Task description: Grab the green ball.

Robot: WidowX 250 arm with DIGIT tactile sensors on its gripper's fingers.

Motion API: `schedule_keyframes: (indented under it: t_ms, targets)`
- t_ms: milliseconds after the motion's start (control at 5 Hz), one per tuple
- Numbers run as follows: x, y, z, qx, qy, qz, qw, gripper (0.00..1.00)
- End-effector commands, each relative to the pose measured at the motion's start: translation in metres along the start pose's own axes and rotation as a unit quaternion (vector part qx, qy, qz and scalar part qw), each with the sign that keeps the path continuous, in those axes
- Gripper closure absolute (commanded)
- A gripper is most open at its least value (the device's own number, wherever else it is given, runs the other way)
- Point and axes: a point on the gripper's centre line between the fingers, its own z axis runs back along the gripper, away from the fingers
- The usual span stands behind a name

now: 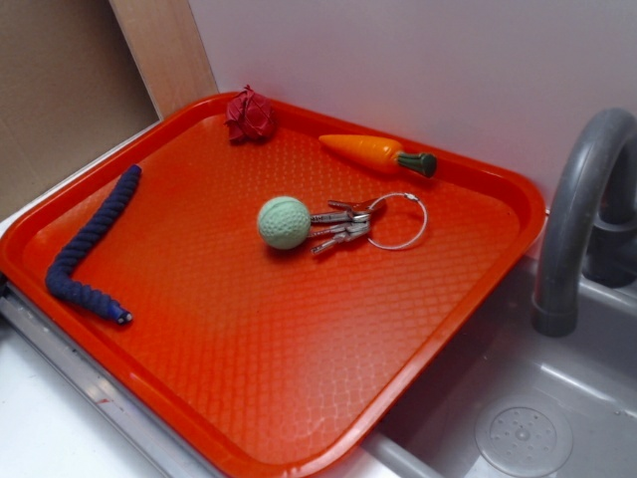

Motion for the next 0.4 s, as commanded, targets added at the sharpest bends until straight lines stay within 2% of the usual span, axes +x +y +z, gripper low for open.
schedule_keyframes:
  t_ms: [0,200]
  targets:
    - [0.0,0.0,0.0,0.0,0.0,0.0,1.0,0.0]
    - [0.024,-0.022,-0.017,-0.021,-0.007,-0.012,1.0,0.0]
